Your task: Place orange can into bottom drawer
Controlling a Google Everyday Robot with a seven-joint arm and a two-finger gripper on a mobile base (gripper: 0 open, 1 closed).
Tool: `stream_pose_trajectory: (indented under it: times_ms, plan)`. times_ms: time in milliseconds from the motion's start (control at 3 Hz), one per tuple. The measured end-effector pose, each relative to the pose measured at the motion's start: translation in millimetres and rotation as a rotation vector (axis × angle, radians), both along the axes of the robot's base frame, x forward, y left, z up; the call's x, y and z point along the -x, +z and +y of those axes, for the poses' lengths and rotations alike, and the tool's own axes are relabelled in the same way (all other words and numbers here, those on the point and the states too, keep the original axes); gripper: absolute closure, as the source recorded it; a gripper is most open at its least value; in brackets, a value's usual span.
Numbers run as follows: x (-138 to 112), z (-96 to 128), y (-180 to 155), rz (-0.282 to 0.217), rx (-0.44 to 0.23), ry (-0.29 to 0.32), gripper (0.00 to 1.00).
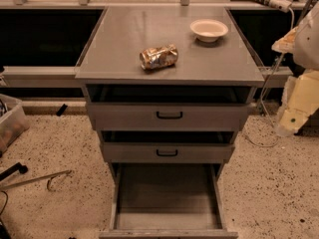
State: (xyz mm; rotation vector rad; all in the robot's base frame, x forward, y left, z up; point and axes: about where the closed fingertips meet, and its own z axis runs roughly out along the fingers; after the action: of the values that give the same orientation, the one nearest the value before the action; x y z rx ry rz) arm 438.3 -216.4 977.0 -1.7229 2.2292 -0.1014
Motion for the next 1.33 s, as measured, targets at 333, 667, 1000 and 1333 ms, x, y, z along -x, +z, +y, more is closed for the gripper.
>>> stream_pose_trajectory:
  times_ms: [333,667,1000,1333]
  plan:
    - [-6.9,3.5,0.4,-0.018,0.000,0.009,0.00]
    - [-46.8,21.7,2.6,-0.078,-0.004,0.049,0.00]
    - [-105.8,43.4,5.6,-0.147,-0.011,0.091,0.00]
    - [-166.0,70.4,5.0,-0.184,-0.052,0.134,0.00]
